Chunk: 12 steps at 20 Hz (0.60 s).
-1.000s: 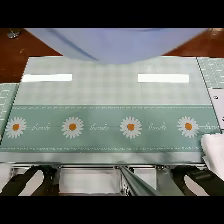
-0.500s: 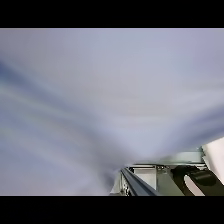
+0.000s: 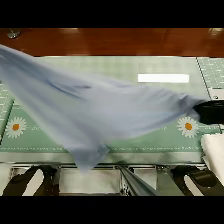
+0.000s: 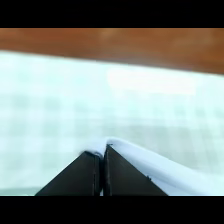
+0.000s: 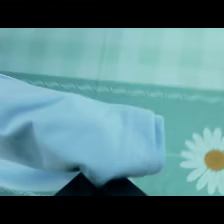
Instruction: Fold the shirts.
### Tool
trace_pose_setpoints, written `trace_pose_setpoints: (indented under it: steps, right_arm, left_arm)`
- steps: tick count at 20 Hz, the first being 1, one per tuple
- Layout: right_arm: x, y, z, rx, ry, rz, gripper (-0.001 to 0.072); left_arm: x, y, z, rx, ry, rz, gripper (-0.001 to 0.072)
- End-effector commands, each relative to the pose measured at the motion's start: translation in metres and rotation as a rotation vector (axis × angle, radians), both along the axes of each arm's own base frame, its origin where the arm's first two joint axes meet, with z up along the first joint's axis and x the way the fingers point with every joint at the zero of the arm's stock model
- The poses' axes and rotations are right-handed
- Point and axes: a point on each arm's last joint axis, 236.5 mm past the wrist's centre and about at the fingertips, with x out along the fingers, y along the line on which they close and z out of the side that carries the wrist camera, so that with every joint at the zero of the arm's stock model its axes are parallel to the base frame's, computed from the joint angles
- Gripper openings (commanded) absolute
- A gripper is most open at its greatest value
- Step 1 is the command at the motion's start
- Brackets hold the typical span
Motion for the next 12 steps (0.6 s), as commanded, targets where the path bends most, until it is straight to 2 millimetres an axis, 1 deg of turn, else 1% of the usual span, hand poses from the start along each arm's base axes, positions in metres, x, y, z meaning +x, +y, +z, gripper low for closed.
trace_pose_setpoints:
  steps: [1, 2, 3, 5, 6, 7, 8, 9, 10, 12]
  right_arm:
    - [0.014, -0.011, -0.092, 0.02, 0.106, -0.152, 0.0026]
    - [0.024, -0.013, -0.104, 0.002, 0.111, -0.155, 0.0027]
    - [0.035, -0.019, -0.112, -0.032, 0.109, -0.159, 0.0027]
    - [0.065, -0.027, -0.129, -0.087, 0.086, -0.159, 0.0027]
    - [0.077, -0.027, -0.142, -0.078, 0.099, -0.169, 0.0027]
    - [0.084, -0.029, -0.155, -0.065, 0.131, -0.195, 0.0027]
    - [0.09, -0.033, -0.169, -0.044, 0.176, -0.229, 0.0027]
    - [0.095, -0.038, -0.178, -0.019, 0.217, -0.264, 0.0027]
    - [0.102, -0.041, -0.183, 0.022, 0.245, -0.302, 0.0026]
    - [0.116, -0.041, -0.181, 0.11, 0.267, -0.306, 0.0028]
  left_arm:
    - [0.033, -0.034, -0.076, -0.073, 0.11, -0.062, 0.0022]
    - [0.045, -0.042, -0.084, -0.079, 0.102, -0.067, 0.0022]
    - [0.059, -0.048, -0.089, -0.085, 0.089, -0.067, 0.0022]
    - [0.085, -0.058, -0.099, -0.095, 0.059, -0.054, 0.0023]
    - [0.095, -0.063, -0.106, -0.097, 0.056, -0.053, 0.0023]
    - [0.103, -0.07, -0.116, -0.099, 0.064, -0.057, 0.0022]
    - [0.108, -0.077, -0.128, -0.105, 0.087, -0.064, 0.0022]
    - [0.11, -0.084, -0.141, -0.119, 0.124, -0.067, 0.0023]
    - [0.112, -0.09, -0.153, -0.134, 0.16, -0.067, 0.0023]
    - [0.113, -0.098, -0.17, -0.142, 0.207, -0.077, 0.0023]
